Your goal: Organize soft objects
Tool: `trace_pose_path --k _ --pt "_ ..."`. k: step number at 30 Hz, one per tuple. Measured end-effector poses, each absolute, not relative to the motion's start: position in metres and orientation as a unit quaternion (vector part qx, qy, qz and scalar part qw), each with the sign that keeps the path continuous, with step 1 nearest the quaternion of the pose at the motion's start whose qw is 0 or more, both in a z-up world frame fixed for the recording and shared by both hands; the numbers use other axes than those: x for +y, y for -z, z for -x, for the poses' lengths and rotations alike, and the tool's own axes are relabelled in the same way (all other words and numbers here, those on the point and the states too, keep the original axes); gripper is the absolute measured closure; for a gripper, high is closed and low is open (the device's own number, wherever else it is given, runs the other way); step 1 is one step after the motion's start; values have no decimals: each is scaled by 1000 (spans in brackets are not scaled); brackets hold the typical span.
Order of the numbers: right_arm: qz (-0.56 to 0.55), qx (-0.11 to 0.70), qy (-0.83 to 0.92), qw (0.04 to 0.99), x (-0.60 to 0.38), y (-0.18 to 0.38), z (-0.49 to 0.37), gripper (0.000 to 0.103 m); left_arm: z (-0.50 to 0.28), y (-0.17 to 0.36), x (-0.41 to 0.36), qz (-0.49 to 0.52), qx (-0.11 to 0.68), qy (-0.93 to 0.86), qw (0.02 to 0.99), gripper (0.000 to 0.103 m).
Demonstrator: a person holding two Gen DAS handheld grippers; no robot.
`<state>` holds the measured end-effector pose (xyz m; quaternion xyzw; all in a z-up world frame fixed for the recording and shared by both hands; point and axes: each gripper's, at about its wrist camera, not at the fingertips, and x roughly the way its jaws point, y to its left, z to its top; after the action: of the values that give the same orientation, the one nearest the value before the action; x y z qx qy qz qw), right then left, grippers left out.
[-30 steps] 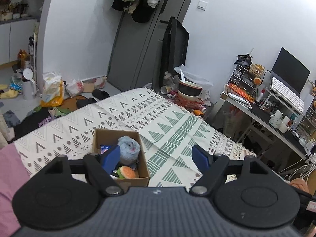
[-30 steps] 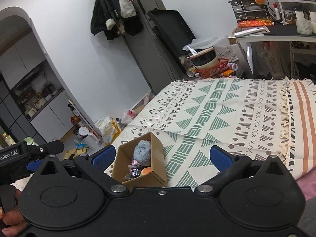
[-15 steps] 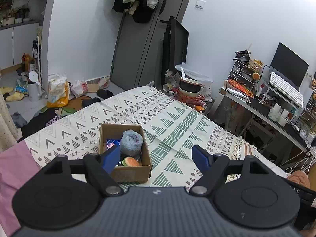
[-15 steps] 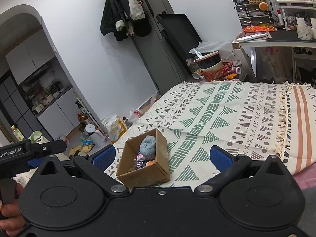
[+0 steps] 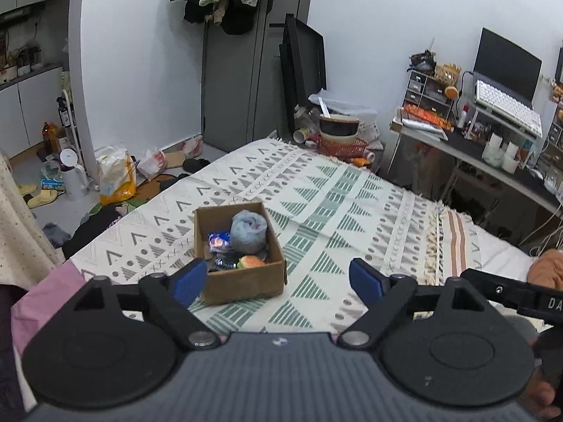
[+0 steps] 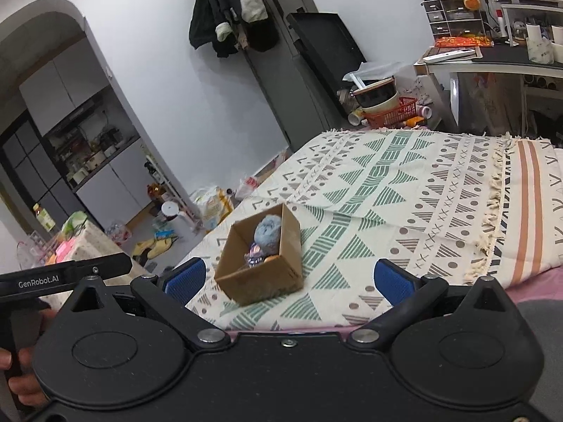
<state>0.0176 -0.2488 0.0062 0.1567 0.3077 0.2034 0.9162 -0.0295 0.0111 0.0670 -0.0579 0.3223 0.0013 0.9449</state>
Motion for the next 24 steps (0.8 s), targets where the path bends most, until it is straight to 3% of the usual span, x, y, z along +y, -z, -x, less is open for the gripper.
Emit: trace_pose_path --k 6,24 --pt "-121 305 -192 925 -243 -16 -5 0 41 -68 6 50 330 -9 943 7" --pt "-82 315 -181 928 -234 -19 3 0 53 -69 -1 40 335 -17 941 3"
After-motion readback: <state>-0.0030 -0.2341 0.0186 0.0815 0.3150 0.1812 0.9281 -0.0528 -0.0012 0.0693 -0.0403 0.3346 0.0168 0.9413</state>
